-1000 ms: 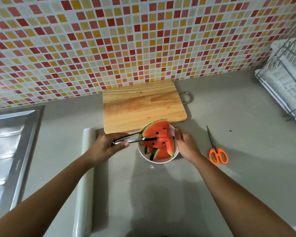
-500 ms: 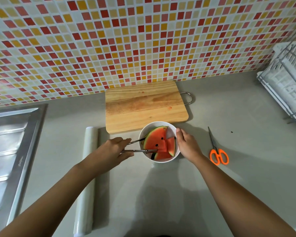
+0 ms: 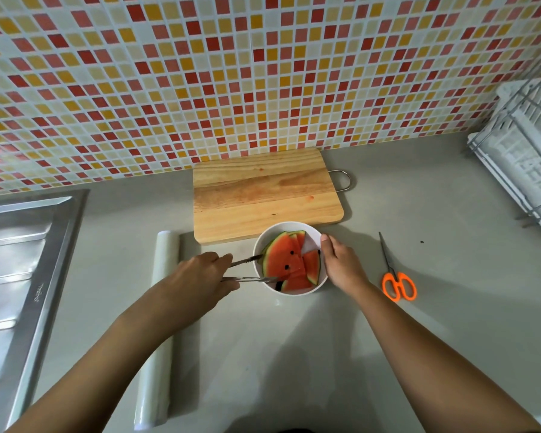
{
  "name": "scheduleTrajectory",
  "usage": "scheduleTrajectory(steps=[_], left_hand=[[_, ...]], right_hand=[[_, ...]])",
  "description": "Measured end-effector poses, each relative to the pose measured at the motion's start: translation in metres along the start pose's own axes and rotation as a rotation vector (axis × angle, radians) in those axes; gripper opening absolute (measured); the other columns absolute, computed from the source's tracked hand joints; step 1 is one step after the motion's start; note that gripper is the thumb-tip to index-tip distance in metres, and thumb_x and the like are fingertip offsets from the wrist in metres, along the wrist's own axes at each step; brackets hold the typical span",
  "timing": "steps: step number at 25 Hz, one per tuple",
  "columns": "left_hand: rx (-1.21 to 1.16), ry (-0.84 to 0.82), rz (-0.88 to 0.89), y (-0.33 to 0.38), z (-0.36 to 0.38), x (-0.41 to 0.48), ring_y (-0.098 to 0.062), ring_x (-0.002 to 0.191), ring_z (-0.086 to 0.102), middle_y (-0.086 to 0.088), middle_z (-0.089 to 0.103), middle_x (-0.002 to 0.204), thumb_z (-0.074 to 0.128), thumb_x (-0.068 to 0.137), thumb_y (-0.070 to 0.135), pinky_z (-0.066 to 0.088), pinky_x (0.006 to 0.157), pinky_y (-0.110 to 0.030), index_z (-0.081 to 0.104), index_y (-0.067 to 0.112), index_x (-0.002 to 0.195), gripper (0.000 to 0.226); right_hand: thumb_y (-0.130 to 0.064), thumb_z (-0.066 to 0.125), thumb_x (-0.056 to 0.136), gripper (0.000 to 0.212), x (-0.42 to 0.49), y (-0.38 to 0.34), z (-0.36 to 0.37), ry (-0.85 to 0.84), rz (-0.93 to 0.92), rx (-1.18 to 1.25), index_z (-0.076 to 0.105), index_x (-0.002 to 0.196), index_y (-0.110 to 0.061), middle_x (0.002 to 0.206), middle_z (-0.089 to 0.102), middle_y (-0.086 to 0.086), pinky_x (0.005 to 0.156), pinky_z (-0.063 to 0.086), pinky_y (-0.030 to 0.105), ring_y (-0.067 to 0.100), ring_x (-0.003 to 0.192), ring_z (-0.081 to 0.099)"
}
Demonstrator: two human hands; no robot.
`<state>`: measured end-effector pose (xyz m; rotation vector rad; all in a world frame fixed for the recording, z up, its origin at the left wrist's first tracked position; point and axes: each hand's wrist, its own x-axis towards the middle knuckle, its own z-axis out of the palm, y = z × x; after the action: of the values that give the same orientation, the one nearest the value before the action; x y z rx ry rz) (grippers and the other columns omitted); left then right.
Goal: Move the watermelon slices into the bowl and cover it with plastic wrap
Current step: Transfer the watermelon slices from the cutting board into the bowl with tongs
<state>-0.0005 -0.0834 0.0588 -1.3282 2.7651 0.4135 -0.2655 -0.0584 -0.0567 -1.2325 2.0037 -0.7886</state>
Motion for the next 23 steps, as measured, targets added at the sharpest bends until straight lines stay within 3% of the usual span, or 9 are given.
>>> scheduleTrajectory(steps=[7,13,18,23], left_hand=[[-0.238,0.060,0.009,-0.004,0.000,-0.007,-0.026,0.094,0.060,-0.013,0.066,0.102,0.055,0.093,0.031,0.041,0.080,-0.028,0.060,0.008,0.119,0.035],[-0.279,0.060,0.029,-0.008,0.002,-0.010,-0.024,0.089,0.060,-0.010,0.067,0.095,0.054,0.093,0.032,0.042,0.078,-0.028,0.062,0.011,0.116,0.032],[-0.285,0.055,0.015,0.000,0.006,-0.010,-0.024,0.098,0.059,-0.010,0.066,0.105,0.052,0.094,0.032,0.043,0.086,-0.033,0.060,0.010,0.120,0.035],[-0.299,0.101,-0.024,-0.010,-0.007,-0.011,-0.020,0.087,0.060,-0.006,0.069,0.096,0.055,0.093,0.029,0.043,0.077,-0.026,0.065,0.012,0.110,0.026]], right_hand=[[-0.040,0.026,0.097,0.033,-0.001,-0.001,0.001,0.000,0.032,0.004,0.046,0.073,-0.028,0.069,0.054,-0.005,0.067,0.036,0.032,0.025,0.078,0.055],[-0.038,0.027,0.097,0.033,0.002,-0.001,0.003,0.020,0.034,-0.001,0.049,0.080,-0.022,0.074,0.055,0.001,0.068,0.035,0.032,0.025,0.077,0.052],[-0.039,0.027,0.097,0.033,0.004,-0.001,0.003,0.013,0.039,-0.001,0.051,0.084,-0.021,0.079,0.056,0.002,0.069,0.036,0.032,0.024,0.078,0.051],[-0.038,0.027,0.097,0.037,0.004,0.002,0.004,0.012,0.033,0.003,0.054,0.087,-0.016,0.079,0.057,0.004,0.068,0.035,0.032,0.025,0.079,0.052]])
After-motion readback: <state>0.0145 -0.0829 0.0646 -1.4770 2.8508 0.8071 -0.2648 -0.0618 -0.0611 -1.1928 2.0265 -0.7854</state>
